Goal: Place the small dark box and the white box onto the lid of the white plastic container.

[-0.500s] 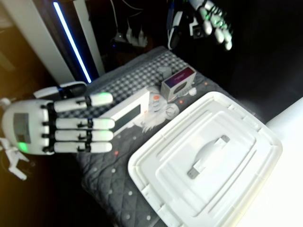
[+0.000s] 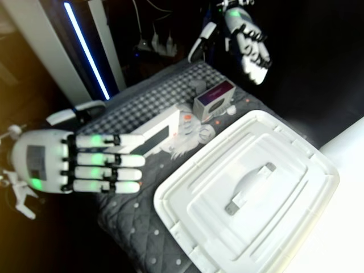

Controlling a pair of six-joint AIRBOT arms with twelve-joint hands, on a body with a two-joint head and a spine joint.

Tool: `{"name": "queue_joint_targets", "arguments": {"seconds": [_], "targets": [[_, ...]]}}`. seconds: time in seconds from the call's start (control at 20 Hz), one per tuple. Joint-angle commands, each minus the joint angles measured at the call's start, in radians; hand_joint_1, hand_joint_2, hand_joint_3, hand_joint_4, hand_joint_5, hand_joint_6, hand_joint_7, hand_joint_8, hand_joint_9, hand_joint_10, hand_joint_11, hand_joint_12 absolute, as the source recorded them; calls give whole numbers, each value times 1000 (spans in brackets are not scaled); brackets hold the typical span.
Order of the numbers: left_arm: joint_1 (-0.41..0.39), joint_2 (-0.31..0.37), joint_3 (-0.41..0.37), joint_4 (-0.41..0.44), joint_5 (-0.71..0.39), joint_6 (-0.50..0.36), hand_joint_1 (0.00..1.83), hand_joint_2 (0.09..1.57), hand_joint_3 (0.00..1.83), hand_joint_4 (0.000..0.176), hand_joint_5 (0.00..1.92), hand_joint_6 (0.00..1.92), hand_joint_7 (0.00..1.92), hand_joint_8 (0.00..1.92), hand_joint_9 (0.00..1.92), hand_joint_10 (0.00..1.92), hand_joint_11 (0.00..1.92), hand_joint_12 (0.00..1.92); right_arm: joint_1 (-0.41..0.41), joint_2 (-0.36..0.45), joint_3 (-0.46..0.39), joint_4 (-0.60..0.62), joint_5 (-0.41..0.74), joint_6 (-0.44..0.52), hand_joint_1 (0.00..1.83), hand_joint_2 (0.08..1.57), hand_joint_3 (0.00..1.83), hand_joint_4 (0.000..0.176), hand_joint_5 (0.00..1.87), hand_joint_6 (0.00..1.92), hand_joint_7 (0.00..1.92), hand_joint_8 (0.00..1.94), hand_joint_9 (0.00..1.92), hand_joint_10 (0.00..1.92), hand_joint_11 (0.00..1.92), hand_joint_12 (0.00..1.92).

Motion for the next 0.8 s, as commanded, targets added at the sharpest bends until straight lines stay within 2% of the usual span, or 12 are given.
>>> {"name": "queue_joint_targets", "arguments": {"seconds": [0.0, 0.1, 0.15, 0.25, 0.35, 0.4, 0.45, 0.55, 0.6, 0.65, 0.7, 0.75], "targets": [[-11, -2, 7, -4, -88, -4, 720, 749, 0, 1, 96, 8, 204, 9, 251, 11, 0, 794, 12, 3, 11, 29, 98, 9, 728, 577, 0, 53, 63, 7, 131, 20, 0, 0, 0, 0], [-11, -14, 15, -1, -57, -4, 753, 737, 0, 12, 126, 9, 222, 6, 267, 10, 0, 789, 19, -8, 20, 25, 78, 9, 784, 584, 0, 59, 73, 8, 130, 14, 0, 0, 0, 0], [-13, -19, 20, 2, -38, -4, 770, 735, 0, 2, 124, 7, 217, 3, 267, 8, 0, 799, 51, -19, 27, 2, 50, 9, 783, 590, 0, 68, 81, 10, 133, 13, 0, 0, 0, 0], [-11, -19, 24, 2, -17, -4, 780, 754, 3, 0, 135, 5, 202, 1, 284, 10, 0, 905, 112, -51, 51, -57, -20, 10, 790, 625, 0, 26, 78, 6, 126, 8, 2, 1, 0, 0], [-12, -30, 33, 2, 9, -4, 769, 765, 8, 0, 119, 0, 182, 0, 271, 3, 0, 915, 137, -78, 70, -87, -54, 18, 797, 603, 0, 28, 77, 5, 134, 10, 6, 2, 0, 0], [-13, -42, 42, 2, 20, -4, 771, 799, 17, 0, 101, 2, 183, 1, 255, 0, 0, 859, 138, -82, 73, -92, -60, 24, 777, 591, 0, 23, 96, 10, 173, 19, 41, 14, 8, 4], [-16, -49, 48, 2, 28, -4, 729, 804, 17, 0, 101, 2, 190, 4, 251, 0, 0, 845, 138, -84, 73, -95, -66, 25, 807, 612, 0, 27, 95, 8, 169, 15, 34, 10, 1, 0], [-22, -63, 59, 2, 52, -4, 757, 814, 10, 0, 121, 4, 205, 4, 243, 1, 0, 765, 138, -92, 79, -107, -87, 28, 841, 658, 11, 30, 130, 18, 178, 13, 81, 25, 52, 24], [-22, -69, 65, 2, 63, -4, 751, 811, 6, 0, 129, 6, 184, 0, 241, 0, 0, 755, 138, -96, 83, -116, -96, 32, 766, 660, 1, 36, 161, 9, 190, 6, 111, 15, 10, 248], [-22, -76, 71, 2, 74, -4, 724, 800, 1, 21, 162, 8, 224, 8, 247, 2, 0, 766, 138, -100, 84, -124, -103, 36, 727, 648, 0, 34, 205, 11, 210, 5, 73, 8, 1, 214], [-22, -83, 77, 2, 86, -4, 695, 798, 0, 35, 188, 15, 231, 8, 241, 0, 0, 771, 138, -102, 85, -129, -107, 40, 761, 674, 4, 17, 280, 18, 249, 8, 83, 8, 0, 248], [-22, -88, 80, 2, 93, -5, 709, 823, 4, 18, 215, 11, 256, 8, 263, 5, 0, 799, 138, -104, 86, -131, -107, 45, 849, 720, 2, 0, 402, 10, 351, 8, 235, 14, 0, 612]]}}
